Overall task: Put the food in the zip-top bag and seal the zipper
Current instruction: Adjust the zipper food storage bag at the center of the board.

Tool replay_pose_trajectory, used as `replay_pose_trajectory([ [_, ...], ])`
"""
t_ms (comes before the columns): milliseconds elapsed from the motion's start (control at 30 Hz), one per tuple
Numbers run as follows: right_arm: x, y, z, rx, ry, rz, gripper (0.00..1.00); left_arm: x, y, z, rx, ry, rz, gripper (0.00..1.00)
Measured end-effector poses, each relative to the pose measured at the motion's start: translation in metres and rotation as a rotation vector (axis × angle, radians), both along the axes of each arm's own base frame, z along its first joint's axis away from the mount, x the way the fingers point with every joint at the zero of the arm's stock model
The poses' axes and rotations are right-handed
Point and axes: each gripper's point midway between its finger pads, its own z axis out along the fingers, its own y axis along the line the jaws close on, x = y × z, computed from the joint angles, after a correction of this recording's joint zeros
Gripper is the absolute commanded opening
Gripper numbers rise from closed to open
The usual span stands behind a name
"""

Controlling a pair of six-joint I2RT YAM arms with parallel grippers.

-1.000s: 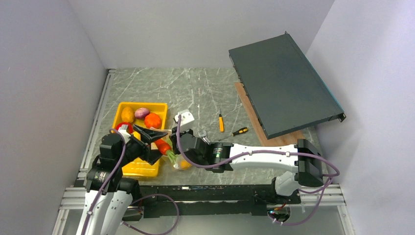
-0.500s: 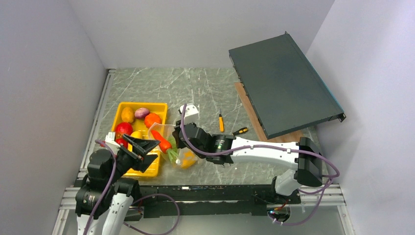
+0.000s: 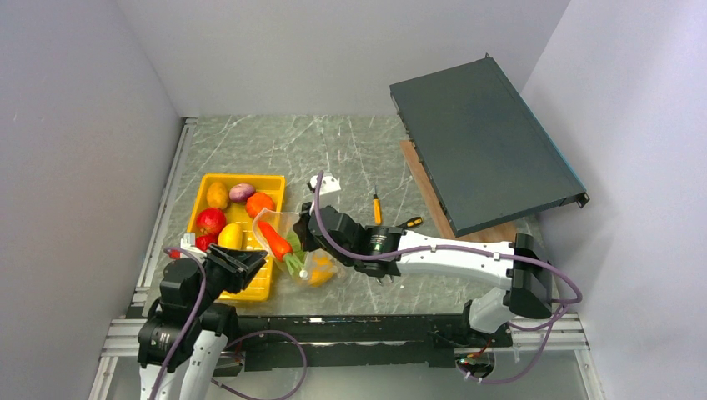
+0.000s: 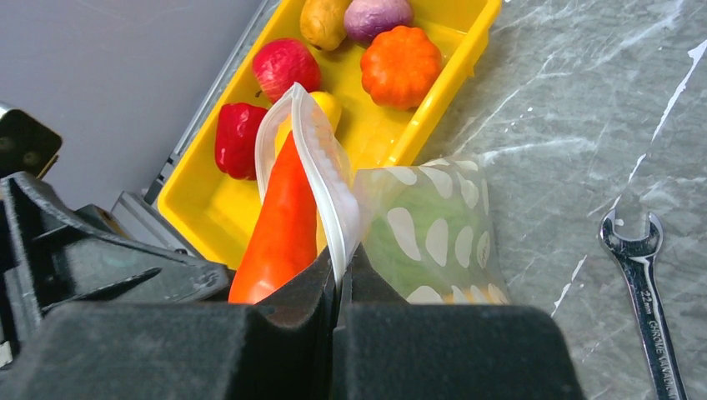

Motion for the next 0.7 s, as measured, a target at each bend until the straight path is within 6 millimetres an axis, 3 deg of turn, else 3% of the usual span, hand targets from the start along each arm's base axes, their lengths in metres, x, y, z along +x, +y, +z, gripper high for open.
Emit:
replay_pose_trajectory([
  [300, 0.000, 0.000, 0.001, 0.009, 0.007, 0.001, 0.00, 0.016, -0.001, -0.009, 0.004, 0.024, 0.006, 0.35],
  [467, 0.000, 0.000, 0.001, 0.014, 0.014, 0.003, 0.00, 0.027, -0.006, -0.026, -0.007, 0.056, -0.007, 0.33],
  [700, 0.000, 0.001, 0.001, 0.017, 0.018, 0.003, 0.00, 0.036, -0.011, -0.031, -0.018, 0.063, -0.025, 0.21],
])
